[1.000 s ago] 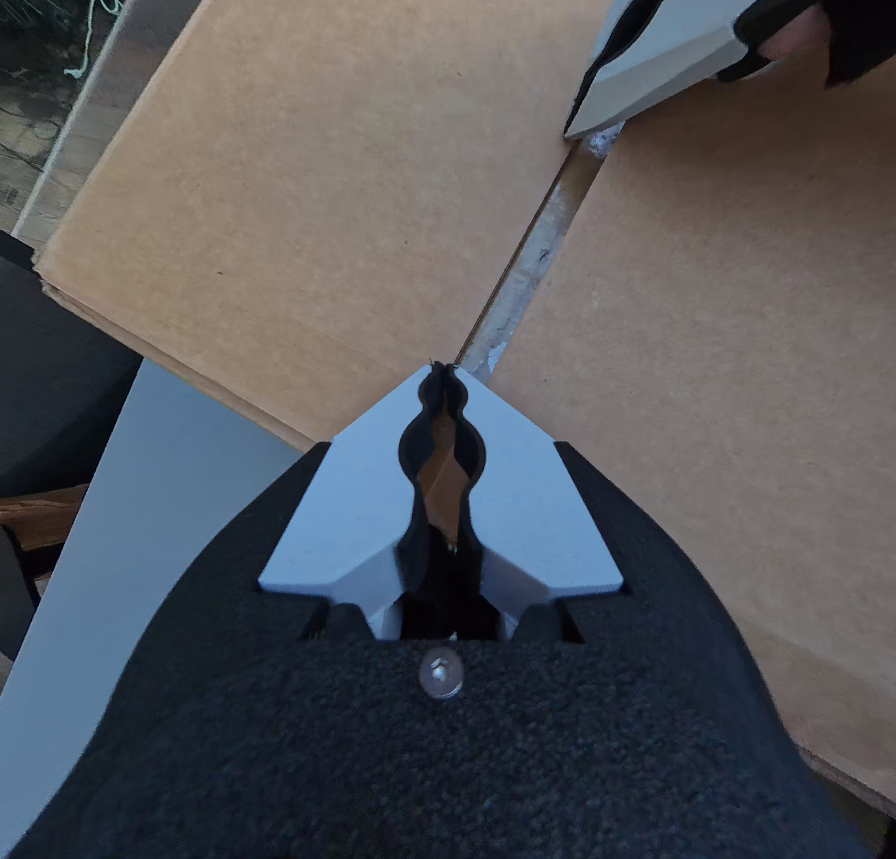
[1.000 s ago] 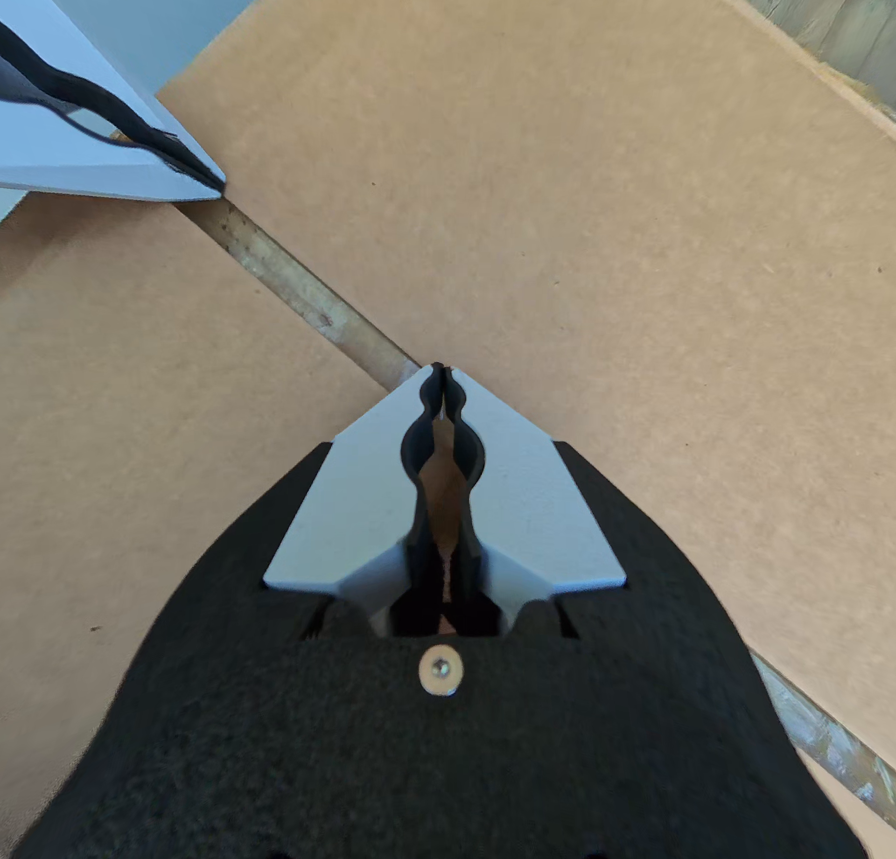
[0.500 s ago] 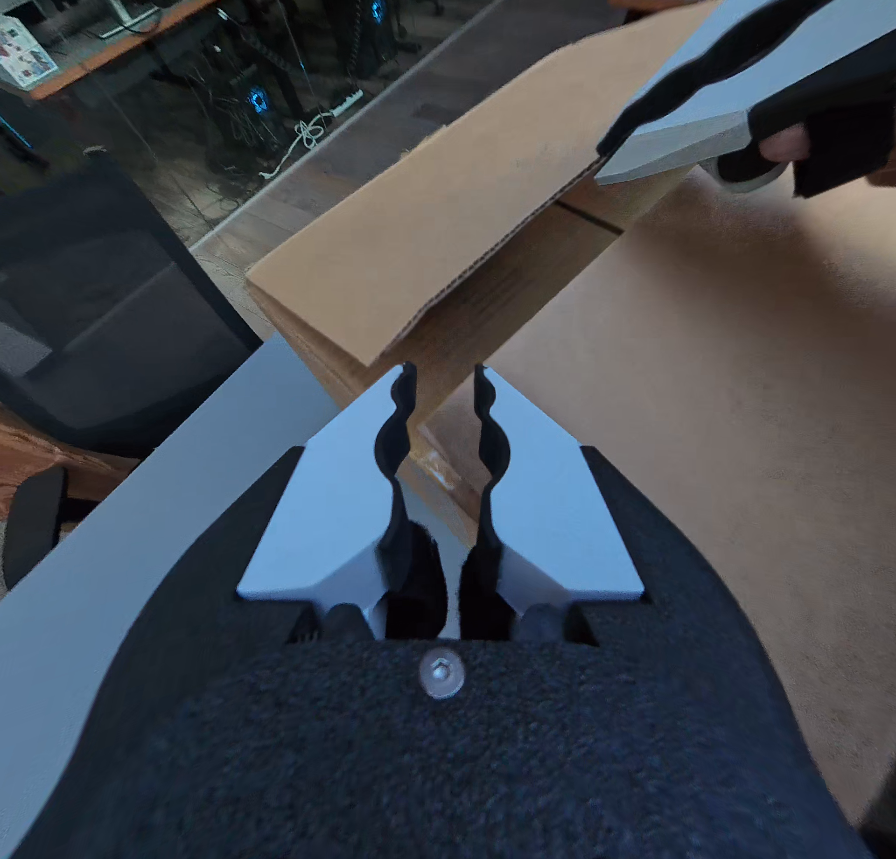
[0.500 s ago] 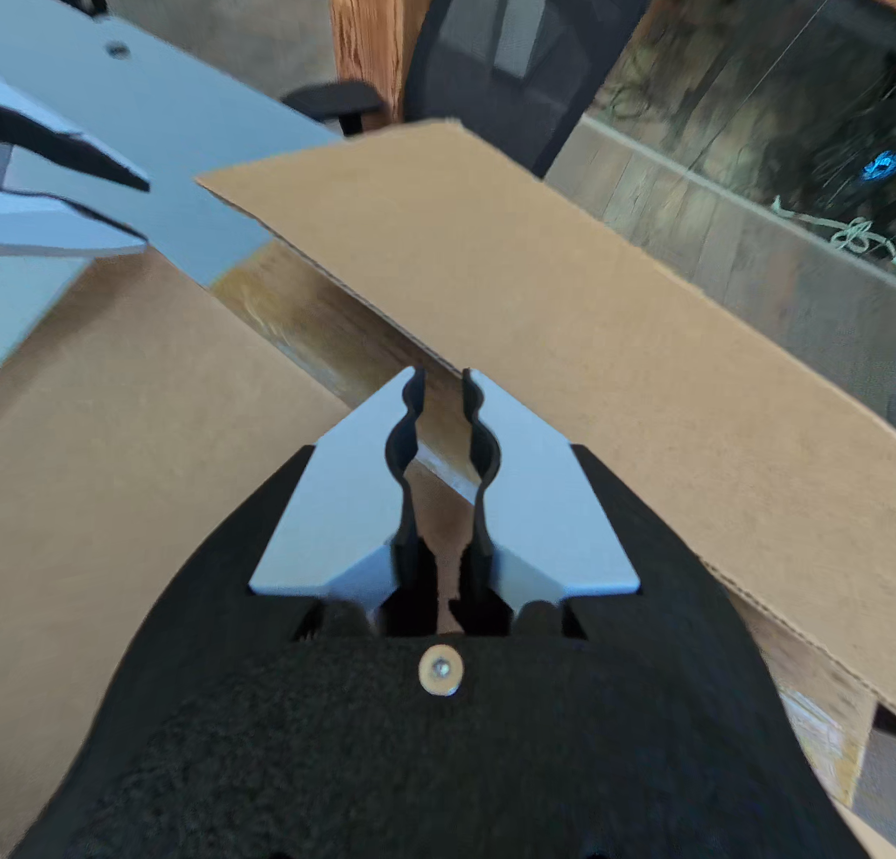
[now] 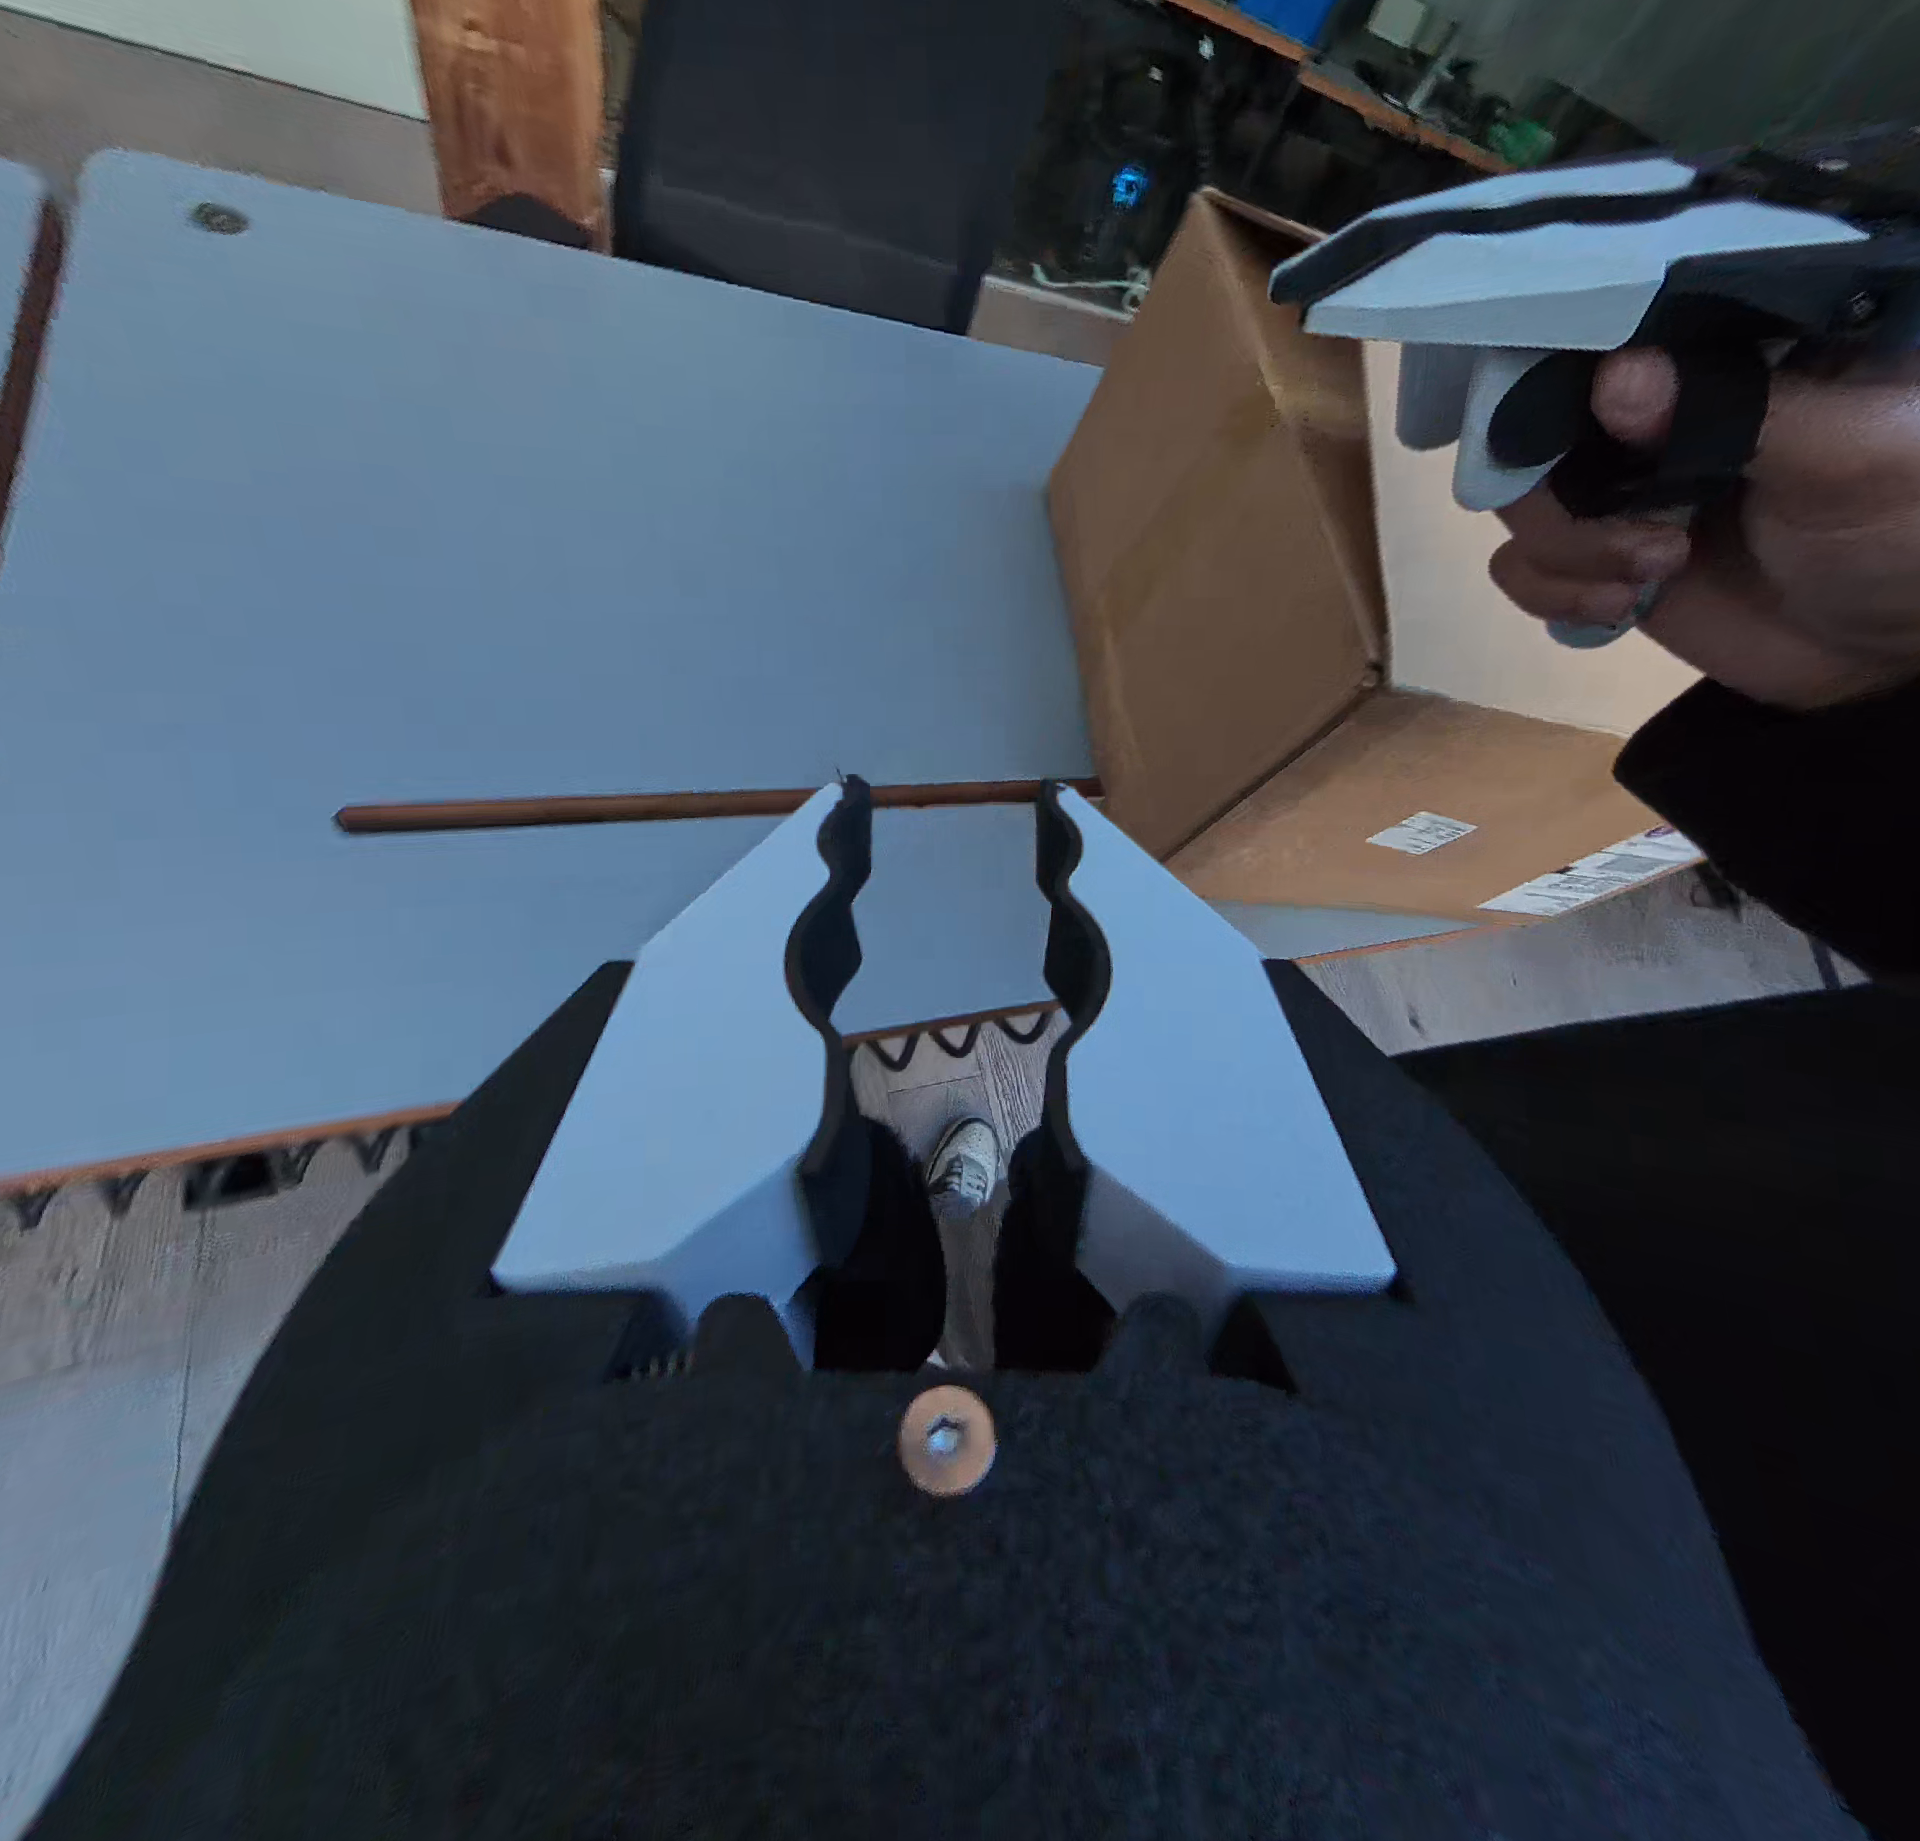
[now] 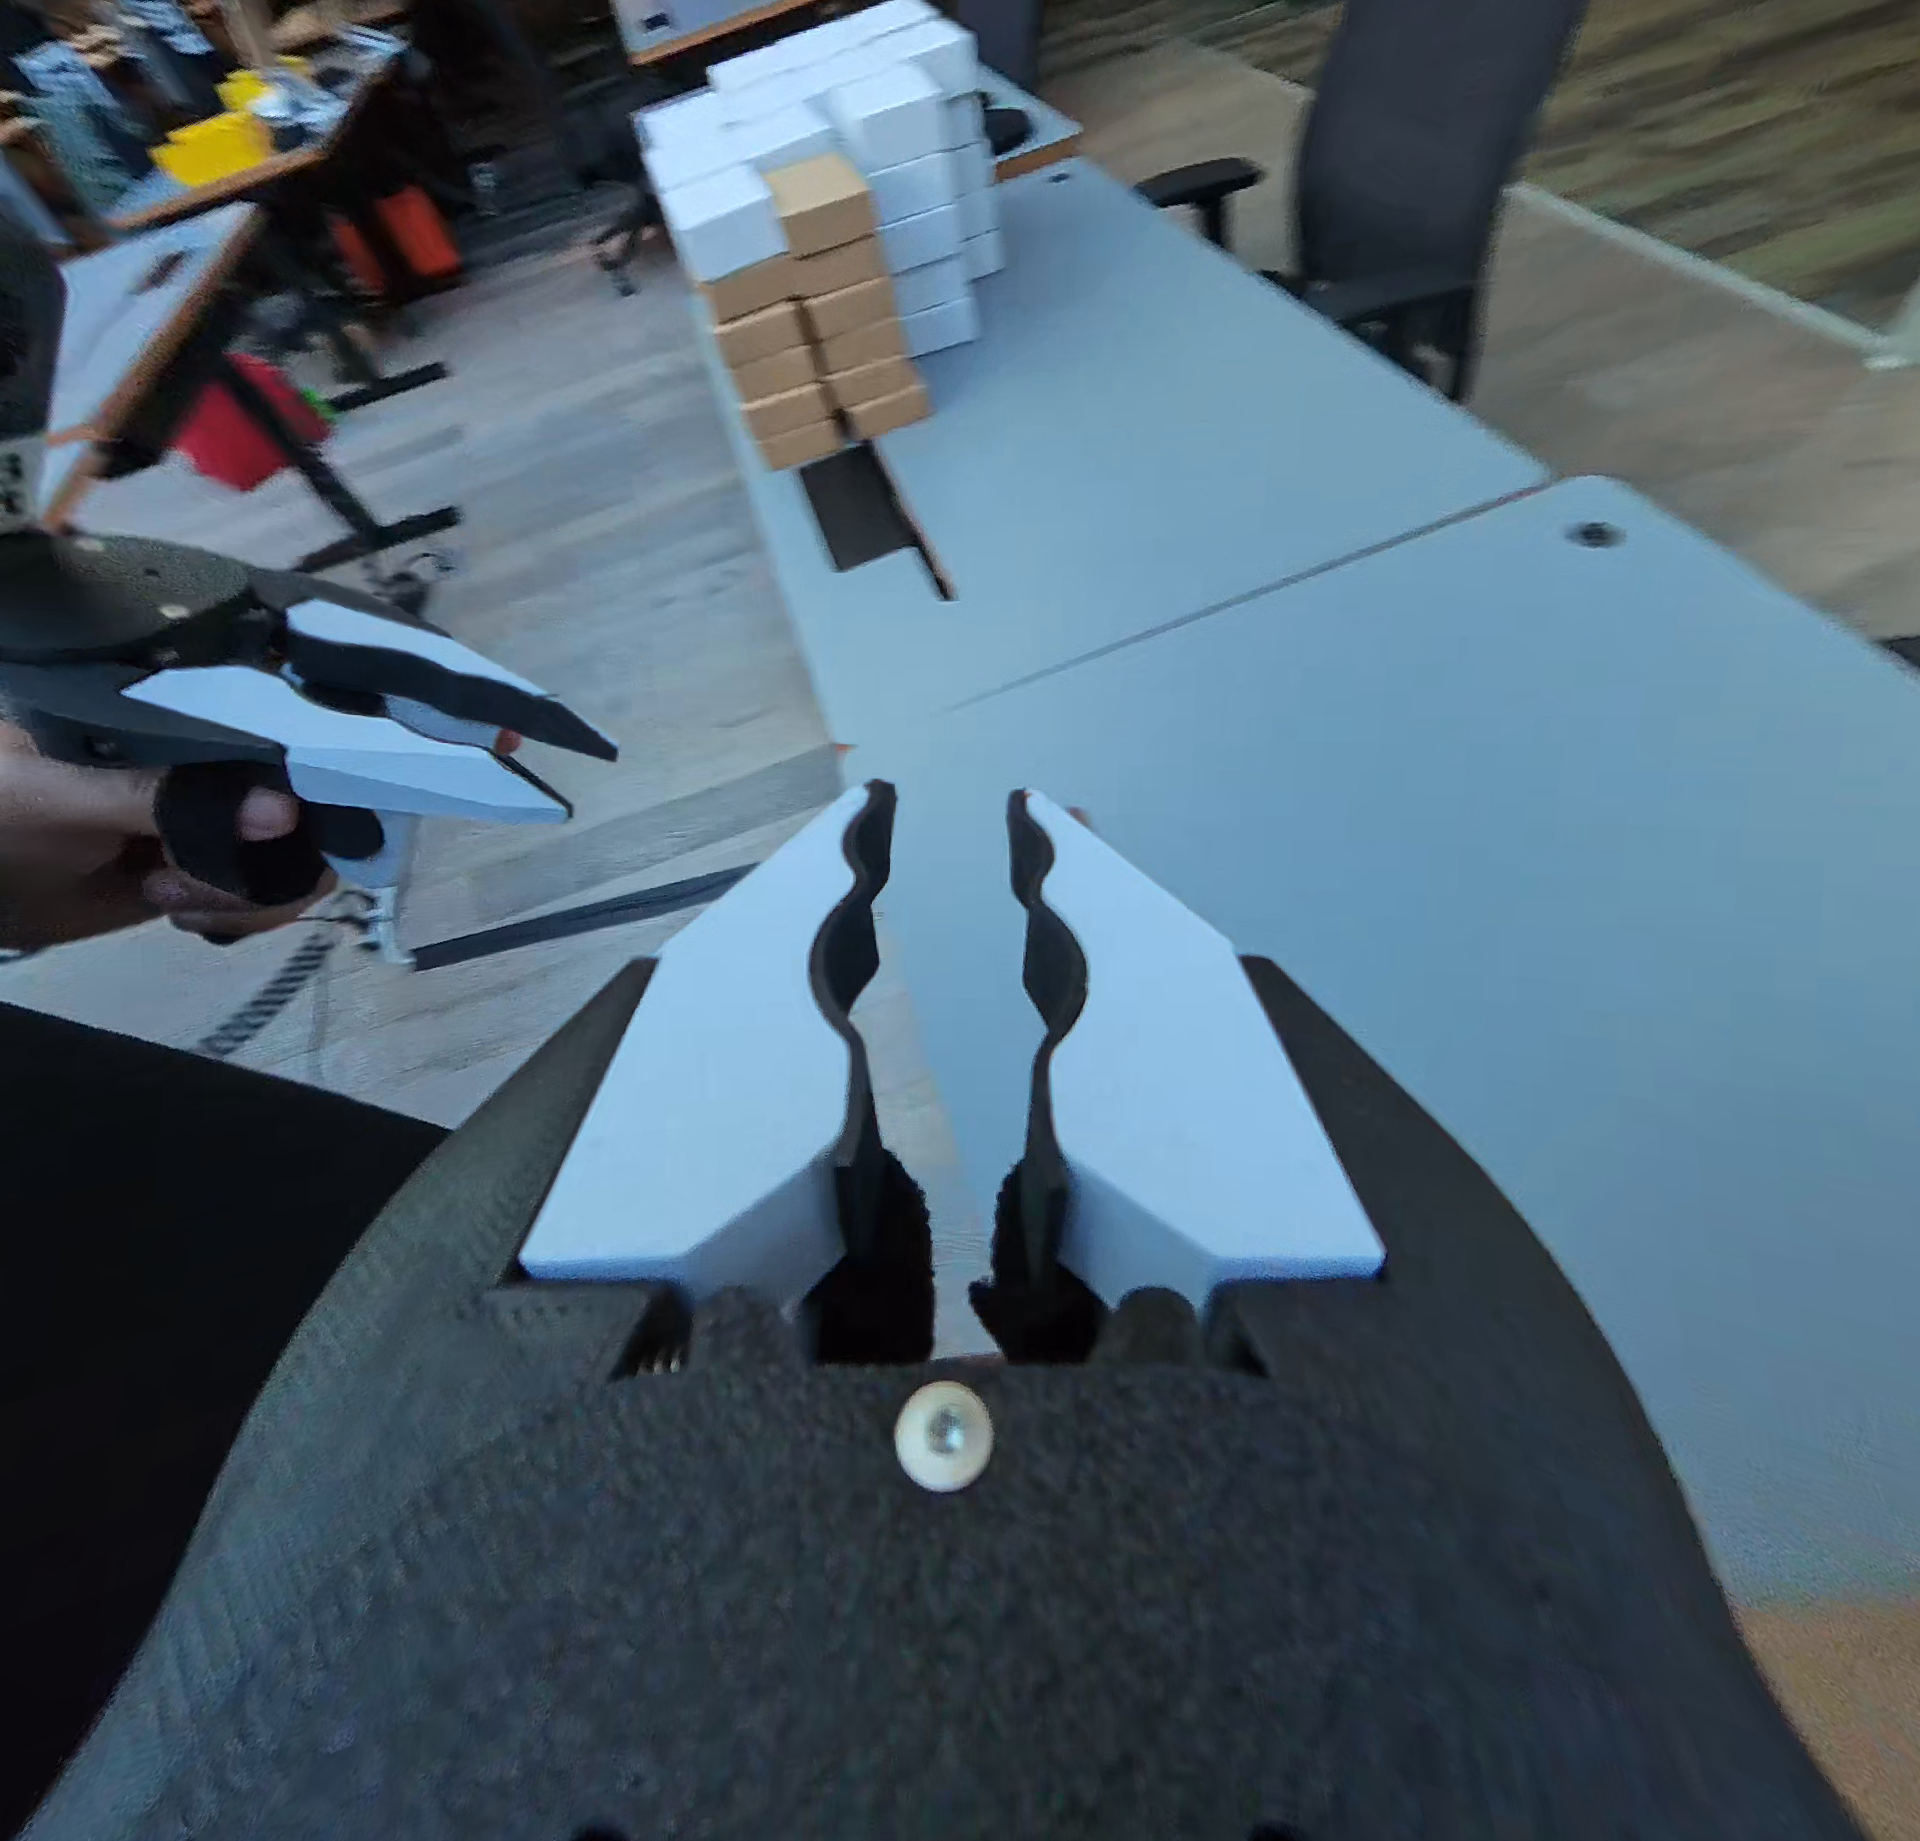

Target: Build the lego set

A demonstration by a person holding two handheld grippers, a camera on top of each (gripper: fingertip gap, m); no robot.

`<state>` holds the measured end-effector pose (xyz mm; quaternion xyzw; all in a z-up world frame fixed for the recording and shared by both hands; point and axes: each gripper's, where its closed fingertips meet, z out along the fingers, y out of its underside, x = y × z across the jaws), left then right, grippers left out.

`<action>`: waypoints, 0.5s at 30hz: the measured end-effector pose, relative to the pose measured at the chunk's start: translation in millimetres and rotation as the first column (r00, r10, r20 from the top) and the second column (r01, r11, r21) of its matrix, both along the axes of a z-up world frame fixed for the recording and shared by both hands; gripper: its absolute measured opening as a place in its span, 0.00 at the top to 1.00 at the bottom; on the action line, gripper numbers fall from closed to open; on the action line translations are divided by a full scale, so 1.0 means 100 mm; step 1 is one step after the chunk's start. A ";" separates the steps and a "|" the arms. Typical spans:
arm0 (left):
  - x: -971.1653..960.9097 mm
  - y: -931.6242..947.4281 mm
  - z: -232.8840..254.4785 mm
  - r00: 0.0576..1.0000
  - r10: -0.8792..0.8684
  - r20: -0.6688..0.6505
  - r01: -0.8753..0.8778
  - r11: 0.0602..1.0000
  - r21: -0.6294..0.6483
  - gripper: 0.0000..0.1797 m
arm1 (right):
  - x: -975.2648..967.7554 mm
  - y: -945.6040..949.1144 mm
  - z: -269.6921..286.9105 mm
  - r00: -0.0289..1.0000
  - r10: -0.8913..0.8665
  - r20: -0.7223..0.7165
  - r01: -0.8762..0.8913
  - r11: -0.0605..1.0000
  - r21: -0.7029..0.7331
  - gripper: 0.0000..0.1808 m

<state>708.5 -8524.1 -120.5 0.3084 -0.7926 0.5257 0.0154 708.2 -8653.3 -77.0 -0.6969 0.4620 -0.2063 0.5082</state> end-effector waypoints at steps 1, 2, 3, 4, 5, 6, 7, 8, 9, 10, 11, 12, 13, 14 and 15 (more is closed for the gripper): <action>0.03 0.33 -0.03 0.999 0.049 -0.012 -0.049 0.999 -0.003 0.84 | 0.09 0.32 -0.03 0.999 0.037 -0.016 -0.036 0.999 0.025 0.88; 0.04 0.66 -0.05 0.996 0.093 -0.017 -0.093 0.996 -0.001 0.84 | 0.18 0.63 -0.05 0.997 0.068 -0.026 -0.067 0.996 0.052 0.88; 0.06 0.98 -0.08 0.990 0.138 -0.014 -0.138 0.990 0.009 0.84 | 0.27 0.90 -0.06 0.994 0.100 -0.035 -0.097 0.993 0.074 0.88; 0.09 1.30 -0.10 0.982 0.187 -0.002 -0.187 0.982 0.019 0.84 | 0.36 1.14 -0.06 0.992 0.122 -0.043 -0.118 0.989 0.091 0.88; 0.12 1.60 -0.10 0.972 0.233 0.009 -0.233 0.972 0.023 0.84 | 0.46 1.35 -0.07 0.989 0.134 -0.054 -0.128 0.986 0.104 0.88; 0.12 1.88 -0.10 0.961 0.277 0.014 -0.277 0.961 0.019 0.84 | 0.56 1.55 -0.08 0.986 0.150 -0.073 -0.141 0.983 0.113 0.88; 0.13 2.16 -0.09 0.947 0.322 0.011 -0.322 0.947 0.013 0.84 | 0.64 1.74 -0.09 0.981 0.172 -0.095 -0.161 0.981 0.111 0.87; 0.13 2.45 -0.07 0.929 0.369 0.005 -0.369 0.929 0.005 0.84 | 0.74 1.92 -0.09 0.976 0.188 -0.106 -0.178 0.979 0.099 0.87; 0.14 2.72 -0.06 0.910 0.414 0.002 -0.414 0.910 -0.004 0.84 | 0.83 2.09 -0.08 0.974 0.202 -0.102 -0.193 0.977 0.085 0.88; 0.14 2.98 -0.06 0.892 0.452 -0.001 -0.452 0.892 -0.012 0.84 | 0.93 2.27 -0.06 0.971 0.220 -0.092 -0.213 0.974 0.076 0.88; 0.14 3.22 -0.07 0.875 0.484 -0.002 -0.484 0.875 -0.015 0.84 | 1.01 2.46 -0.06 0.966 0.242 -0.093 -0.237 0.969 0.070 0.88; 0.14 3.47 -0.09 0.855 0.518 0.001 -0.518 0.855 -0.011 0.84 | 1.10 2.65 -0.07 0.958 0.269 -0.103 -0.263 0.963 0.066 0.88; 0.15 3.72 -0.13 0.833 0.554 0.006 -0.554 0.833 -0.004 0.84 | 1.18 2.84 -0.09 0.949 0.294 -0.115 -0.288 0.956 0.064 0.88; 0.16 3.95 -0.17 0.810 0.586 0.004 -0.586 0.810 0.004 0.84 | 1.26 3.04 -0.10 0.941 0.316 -0.123 -0.310 0.949 0.065 0.88; 0.17 4.17 -0.23 0.788 0.616 -0.005 -0.616 0.788 0.009 0.84 | 1.36 3.24 -0.13 0.932 0.338 -0.130 -0.331 0.941 0.072 0.88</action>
